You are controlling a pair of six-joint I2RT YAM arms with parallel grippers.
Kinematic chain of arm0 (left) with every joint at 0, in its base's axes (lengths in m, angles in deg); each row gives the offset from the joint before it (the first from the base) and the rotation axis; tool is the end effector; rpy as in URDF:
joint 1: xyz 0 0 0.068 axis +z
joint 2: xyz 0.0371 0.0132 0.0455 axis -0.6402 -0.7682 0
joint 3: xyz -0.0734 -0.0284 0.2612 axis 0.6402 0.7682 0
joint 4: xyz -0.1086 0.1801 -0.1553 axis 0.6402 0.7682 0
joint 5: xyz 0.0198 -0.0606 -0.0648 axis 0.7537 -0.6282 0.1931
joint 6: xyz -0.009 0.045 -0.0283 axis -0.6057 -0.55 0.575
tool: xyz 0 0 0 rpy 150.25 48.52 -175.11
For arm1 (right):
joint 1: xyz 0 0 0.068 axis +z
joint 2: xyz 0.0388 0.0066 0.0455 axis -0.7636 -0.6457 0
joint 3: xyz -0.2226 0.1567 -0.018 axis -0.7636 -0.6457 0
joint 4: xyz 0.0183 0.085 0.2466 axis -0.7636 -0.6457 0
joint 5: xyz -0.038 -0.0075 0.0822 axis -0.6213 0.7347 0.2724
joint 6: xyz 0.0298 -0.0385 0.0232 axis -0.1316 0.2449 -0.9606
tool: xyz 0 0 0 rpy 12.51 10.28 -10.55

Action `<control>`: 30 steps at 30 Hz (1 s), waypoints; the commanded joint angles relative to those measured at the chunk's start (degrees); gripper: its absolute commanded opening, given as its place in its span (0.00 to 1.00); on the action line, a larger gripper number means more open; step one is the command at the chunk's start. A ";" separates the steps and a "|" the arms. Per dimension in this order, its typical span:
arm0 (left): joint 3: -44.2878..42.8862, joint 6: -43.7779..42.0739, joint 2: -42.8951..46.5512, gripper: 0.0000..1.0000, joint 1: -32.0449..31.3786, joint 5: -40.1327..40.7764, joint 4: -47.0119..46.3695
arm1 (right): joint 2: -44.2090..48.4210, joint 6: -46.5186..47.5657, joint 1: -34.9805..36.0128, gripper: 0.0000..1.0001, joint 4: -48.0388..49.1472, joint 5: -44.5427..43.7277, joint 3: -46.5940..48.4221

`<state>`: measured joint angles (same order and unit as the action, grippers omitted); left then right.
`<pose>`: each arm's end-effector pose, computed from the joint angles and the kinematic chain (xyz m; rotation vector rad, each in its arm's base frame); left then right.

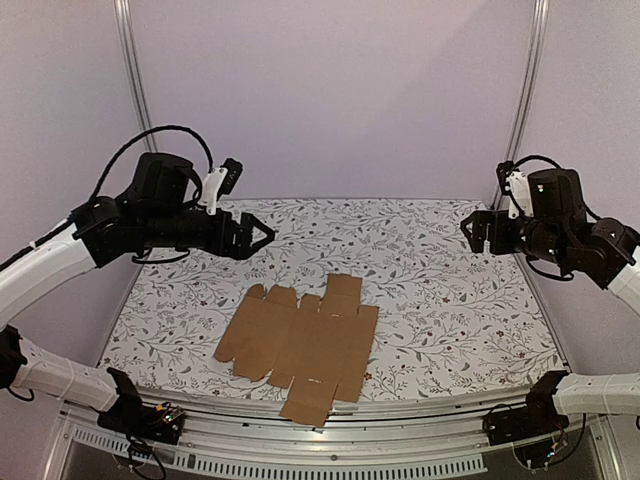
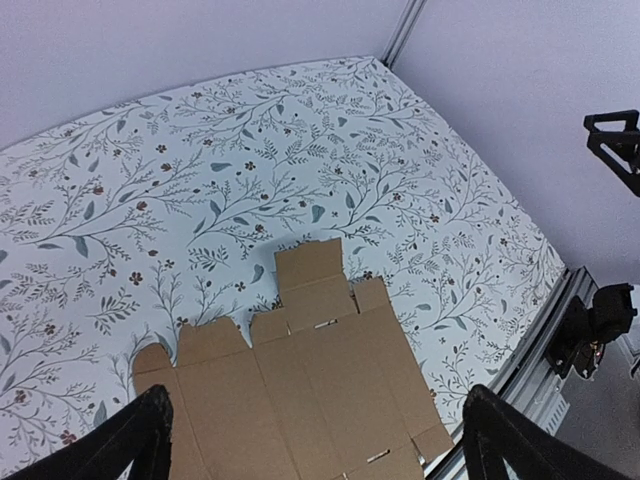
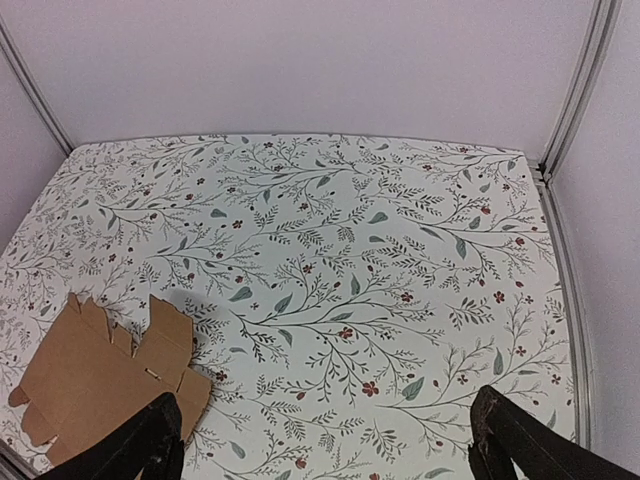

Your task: Fold the paper box

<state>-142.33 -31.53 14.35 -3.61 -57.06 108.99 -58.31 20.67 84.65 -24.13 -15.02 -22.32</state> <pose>0.1847 -0.1772 0.3643 0.4566 2.1521 -0.7099 0.1654 0.1016 0.3659 -0.1173 2.0792 0.2263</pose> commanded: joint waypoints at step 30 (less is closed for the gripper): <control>17.24 10.68 -5.71 0.99 9.96 -3.81 -6.25 | -20.85 -20.54 5.83 0.99 25.17 28.12 -13.72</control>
<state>-128.17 -23.14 9.87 2.56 -55.27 106.67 -75.64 5.94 88.70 -5.73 10.07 -34.40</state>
